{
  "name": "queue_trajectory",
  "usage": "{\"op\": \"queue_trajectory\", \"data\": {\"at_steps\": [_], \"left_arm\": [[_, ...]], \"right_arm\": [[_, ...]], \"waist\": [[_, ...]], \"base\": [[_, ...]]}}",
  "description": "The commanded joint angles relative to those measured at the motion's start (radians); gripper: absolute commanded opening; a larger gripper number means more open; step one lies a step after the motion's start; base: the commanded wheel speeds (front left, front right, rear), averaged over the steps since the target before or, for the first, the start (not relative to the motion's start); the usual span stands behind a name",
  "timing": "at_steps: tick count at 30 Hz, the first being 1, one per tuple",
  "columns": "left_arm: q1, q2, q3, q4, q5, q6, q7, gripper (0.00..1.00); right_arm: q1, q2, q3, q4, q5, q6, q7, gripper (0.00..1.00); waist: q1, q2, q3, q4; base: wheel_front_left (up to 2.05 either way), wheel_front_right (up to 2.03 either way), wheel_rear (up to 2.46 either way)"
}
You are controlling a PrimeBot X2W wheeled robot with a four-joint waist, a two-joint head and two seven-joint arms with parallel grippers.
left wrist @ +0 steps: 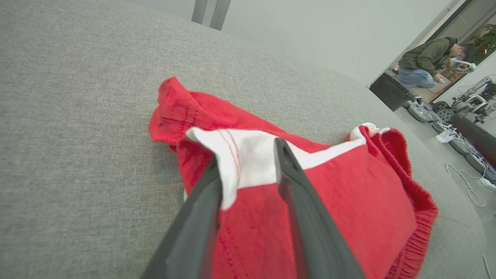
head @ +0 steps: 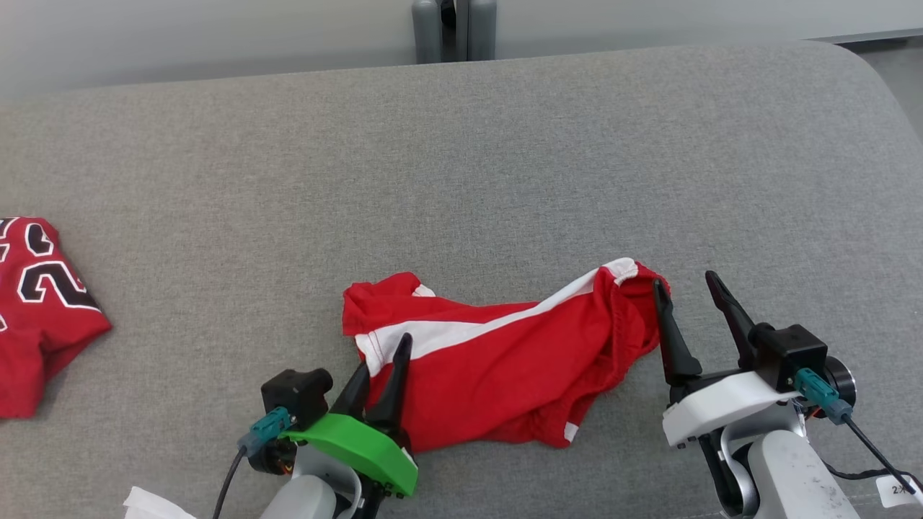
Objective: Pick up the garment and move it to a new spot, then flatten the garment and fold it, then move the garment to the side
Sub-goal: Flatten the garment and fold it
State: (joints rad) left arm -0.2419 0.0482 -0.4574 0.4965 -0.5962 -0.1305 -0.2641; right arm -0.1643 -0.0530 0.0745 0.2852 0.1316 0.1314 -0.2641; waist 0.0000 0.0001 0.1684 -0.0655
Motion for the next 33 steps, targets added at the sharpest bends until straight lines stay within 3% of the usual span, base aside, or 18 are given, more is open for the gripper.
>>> {"op": "queue_trajectory", "data": {"at_steps": [1, 14, 26, 33], "left_arm": [[-0.021, 0.005, -0.001, -0.003, 0.015, 0.0, 0.0, 0.0], [-0.152, 0.02, 0.075, -0.151, 0.143, 0.0, 0.0, 0.0], [0.074, 0.017, 0.205, -0.081, 0.144, 0.0, 0.0, 0.0], [0.115, 0.008, 0.217, -0.088, 0.161, 0.0, 0.0, 0.0]], "right_arm": [[-0.01, -0.001, 0.002, 0.001, 0.007, -0.001, 0.0, 1.0], [-0.023, 0.002, -0.023, 0.006, 0.021, -0.001, 0.0, 1.0], [0.029, 0.002, 0.001, 0.022, 0.086, -0.001, 0.0, 1.0], [0.017, 0.002, 0.037, 0.033, 0.116, -0.001, 0.0, 1.0]], "waist": [[0.0, -0.0001, 0.007, -0.004], [0.0, -0.0001, 0.018, -0.025], [0.0, -0.0001, -0.042, 0.007], [0.0, -0.0001, -0.045, 0.029]], "base": [[0.0, 0.0, 0.0], [0.0, 0.0, 0.0], [0.0, 0.0, 0.0], [0.0, 0.0, 0.0]]}}
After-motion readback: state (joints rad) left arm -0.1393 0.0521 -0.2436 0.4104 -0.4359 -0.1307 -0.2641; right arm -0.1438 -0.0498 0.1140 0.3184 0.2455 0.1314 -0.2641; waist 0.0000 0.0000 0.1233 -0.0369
